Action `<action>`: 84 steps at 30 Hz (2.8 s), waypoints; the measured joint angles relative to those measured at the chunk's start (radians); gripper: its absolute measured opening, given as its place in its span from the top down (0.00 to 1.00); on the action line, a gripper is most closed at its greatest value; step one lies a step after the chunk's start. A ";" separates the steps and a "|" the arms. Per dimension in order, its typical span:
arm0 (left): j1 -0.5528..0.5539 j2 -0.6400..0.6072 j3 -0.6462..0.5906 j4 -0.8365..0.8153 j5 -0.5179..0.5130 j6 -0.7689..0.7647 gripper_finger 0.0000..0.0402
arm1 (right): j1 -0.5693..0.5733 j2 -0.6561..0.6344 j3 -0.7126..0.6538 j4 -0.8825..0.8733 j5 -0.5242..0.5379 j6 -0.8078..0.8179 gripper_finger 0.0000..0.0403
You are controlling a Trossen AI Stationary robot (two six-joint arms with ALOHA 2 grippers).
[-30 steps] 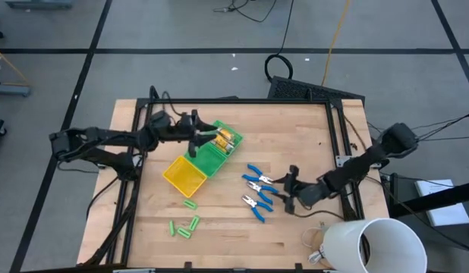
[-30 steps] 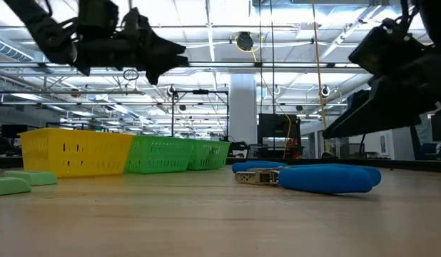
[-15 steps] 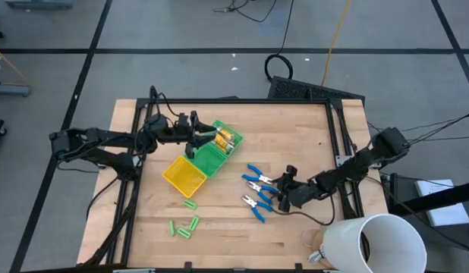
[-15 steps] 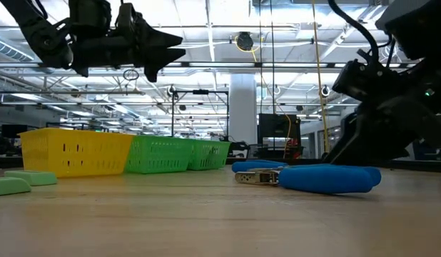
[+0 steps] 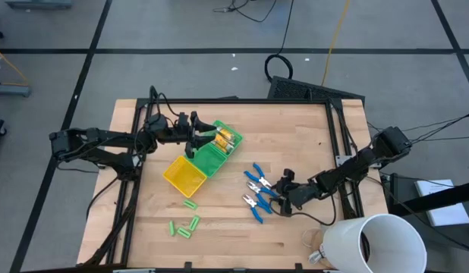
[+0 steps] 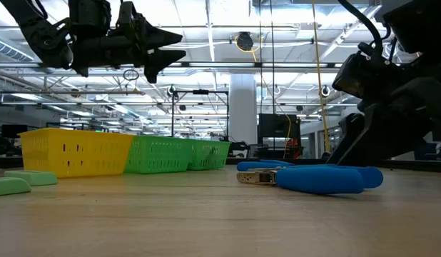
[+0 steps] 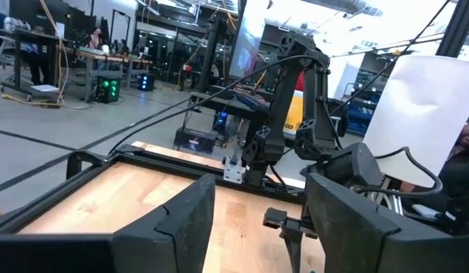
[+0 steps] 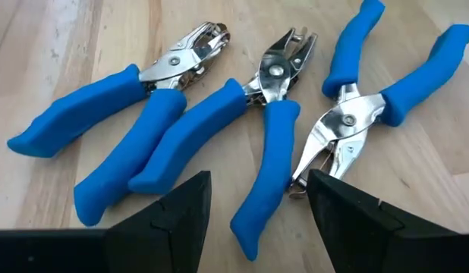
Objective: Pick & Place School Supplies
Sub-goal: Put the top blue hole puncher into the bottom green bin
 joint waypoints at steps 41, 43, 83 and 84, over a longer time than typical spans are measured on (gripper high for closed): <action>-0.040 0.000 0.001 0.000 -0.183 0.001 0.59 | -0.078 0.046 -0.002 0.104 0.135 -0.033 0.48; -0.040 0.000 0.001 0.000 -0.183 0.002 0.57 | -0.078 0.047 -0.002 0.094 0.162 -0.032 0.48; -0.040 0.000 0.001 -0.001 -0.183 -0.002 0.53 | -0.092 0.043 -0.003 0.011 0.172 0.012 0.48; -0.040 0.000 0.001 -0.001 -0.183 -0.002 0.54 | -0.091 0.043 -0.003 0.021 0.172 0.007 0.48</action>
